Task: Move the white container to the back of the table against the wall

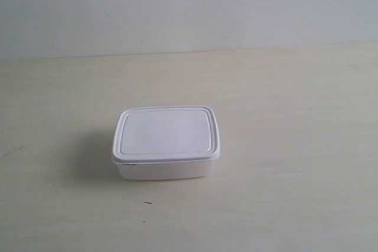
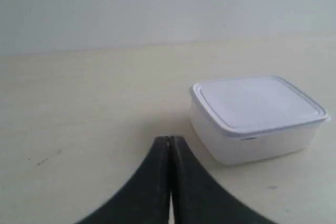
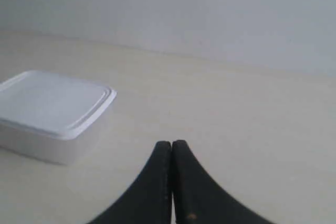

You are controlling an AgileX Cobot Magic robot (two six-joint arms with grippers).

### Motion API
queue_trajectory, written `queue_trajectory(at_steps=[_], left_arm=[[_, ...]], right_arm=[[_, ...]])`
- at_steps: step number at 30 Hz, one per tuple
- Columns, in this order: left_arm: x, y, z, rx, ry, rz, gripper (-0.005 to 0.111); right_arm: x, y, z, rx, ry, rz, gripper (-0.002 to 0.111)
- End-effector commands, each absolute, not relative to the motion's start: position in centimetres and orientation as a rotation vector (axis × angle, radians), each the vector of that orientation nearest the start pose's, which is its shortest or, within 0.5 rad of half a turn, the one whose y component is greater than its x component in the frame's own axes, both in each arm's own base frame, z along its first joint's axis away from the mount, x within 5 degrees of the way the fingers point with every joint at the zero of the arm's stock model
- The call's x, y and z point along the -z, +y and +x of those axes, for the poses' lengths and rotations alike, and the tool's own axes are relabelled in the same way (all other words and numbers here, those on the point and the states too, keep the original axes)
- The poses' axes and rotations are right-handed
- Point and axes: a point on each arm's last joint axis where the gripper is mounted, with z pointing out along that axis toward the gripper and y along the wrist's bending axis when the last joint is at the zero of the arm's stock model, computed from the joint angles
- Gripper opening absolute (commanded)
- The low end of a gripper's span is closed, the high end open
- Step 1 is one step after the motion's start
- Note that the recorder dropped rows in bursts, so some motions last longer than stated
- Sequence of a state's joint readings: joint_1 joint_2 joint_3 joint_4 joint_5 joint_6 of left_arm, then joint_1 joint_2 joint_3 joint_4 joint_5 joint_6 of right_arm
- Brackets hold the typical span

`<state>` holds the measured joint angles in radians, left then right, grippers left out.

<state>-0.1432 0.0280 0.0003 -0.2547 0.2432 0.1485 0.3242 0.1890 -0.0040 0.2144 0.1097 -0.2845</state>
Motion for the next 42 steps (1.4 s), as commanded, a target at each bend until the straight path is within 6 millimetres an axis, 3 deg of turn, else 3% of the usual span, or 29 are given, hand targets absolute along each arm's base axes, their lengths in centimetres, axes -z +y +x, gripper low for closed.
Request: queue_trajectory(at_steps=[1, 10, 17, 20, 23, 26, 30, 35, 37, 42], left_arm=[[-20.6, -1.1, 5.7, 0.339, 1.585, -0.075, 0.0], [-21.2, -0.8, 5.8, 0.708, 1.479, -0.464, 0.0], [-21.1, -0.9, 5.8, 0.763, 1.481, -0.508, 0.0], [-20.9, -1.5, 5.7, 0.78, 1.56, -0.457, 0.0], [-23.4, -1.7, 6.3, 0.769, 1.59, -0.434, 0.0], [-26.1, -2.5, 8.6, 0.711, 1.765, -0.366, 0.0], [-29.1, -4.3, 13.9, 0.587, 2.187, -0.13, 0.0], [-31.1, -5.1, 18.4, 0.506, 2.328, 0.033, 0.0], [-31.4, -5.2, 19.5, 0.506, 2.336, 0.033, 0.0], [-30.5, -5.8, 20.2, 0.575, 2.415, 0.007, 0.0]], right_arm=[[-20.6, 2.2, 6.9, -0.273, 1.613, -0.22, 0.0], [-21.9, 1.7, 7.0, -0.46, 1.49, 0.048, 0.0], [-21.9, 1.6, 7.0, -0.618, 1.49, 0.203, 0.0], [-21.1, 2.1, 7.0, -0.633, 1.621, 0.187, 0.0], [-23.9, 2.9, 7.6, -0.637, 1.72, 0.117, 0.0], [-26.9, 4.1, 10.2, -0.626, 1.853, 0.09, 0.0], [-30.8, 6.6, 16.0, -0.501, 2.16, -0.094, 0.0], [-32.5, 8.3, 21.1, -0.394, 2.367, -0.208, 0.0], [-32.9, 8.7, 22.2, -0.4, 2.405, -0.218, 0.0], [-33.2, 9.9, 24.1, -0.448, 2.495, -0.242, 0.0]])
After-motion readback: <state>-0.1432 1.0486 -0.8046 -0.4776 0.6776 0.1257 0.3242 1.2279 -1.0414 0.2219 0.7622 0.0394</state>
